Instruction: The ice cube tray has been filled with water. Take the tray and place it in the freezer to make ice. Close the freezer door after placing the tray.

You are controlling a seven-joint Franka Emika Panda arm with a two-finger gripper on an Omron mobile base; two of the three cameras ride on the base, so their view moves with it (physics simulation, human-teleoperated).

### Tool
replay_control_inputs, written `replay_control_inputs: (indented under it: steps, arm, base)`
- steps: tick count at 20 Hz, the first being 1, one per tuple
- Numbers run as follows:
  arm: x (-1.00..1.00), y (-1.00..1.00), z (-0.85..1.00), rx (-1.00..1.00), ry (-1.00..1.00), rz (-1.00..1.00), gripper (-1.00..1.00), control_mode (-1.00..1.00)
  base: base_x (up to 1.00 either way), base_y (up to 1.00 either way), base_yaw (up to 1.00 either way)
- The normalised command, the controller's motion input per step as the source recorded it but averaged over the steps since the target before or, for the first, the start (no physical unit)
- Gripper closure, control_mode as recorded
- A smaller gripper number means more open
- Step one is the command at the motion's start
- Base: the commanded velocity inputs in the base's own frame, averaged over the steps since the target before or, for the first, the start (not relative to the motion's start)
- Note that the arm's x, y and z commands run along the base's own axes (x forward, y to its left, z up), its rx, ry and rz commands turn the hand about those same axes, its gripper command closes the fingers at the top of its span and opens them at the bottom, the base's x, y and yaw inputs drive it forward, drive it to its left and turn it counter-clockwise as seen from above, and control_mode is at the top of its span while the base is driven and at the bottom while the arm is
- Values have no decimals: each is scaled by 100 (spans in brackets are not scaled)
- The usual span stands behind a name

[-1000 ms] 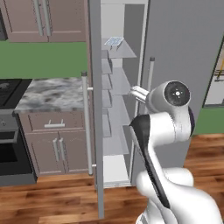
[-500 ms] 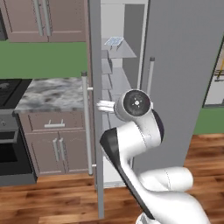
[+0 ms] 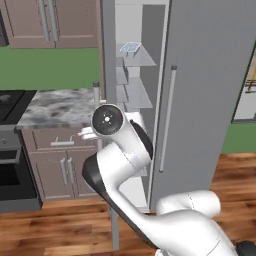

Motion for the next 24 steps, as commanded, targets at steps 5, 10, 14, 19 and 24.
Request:
replay_control_inputs:
  steps: [5, 10, 14, 19, 24]
  arm:
    - [27, 42, -12, -21, 9, 0, -100, -100]
    - [29, 26, -8, -14, 5, 0, -100, -100]
    - [41, 24, -12, -15, 7, 0, -100, -100]
    - [45, 22, -23, -18, 5, 0, -100, -100]
    - [34, 18, -36, -20, 2, 0, -100, -100]
  base:
    - [0, 0, 0]
    - [0, 0, 0]
    - [0, 0, 0]
    - [0, 0, 0]
    - [0, 0, 0]
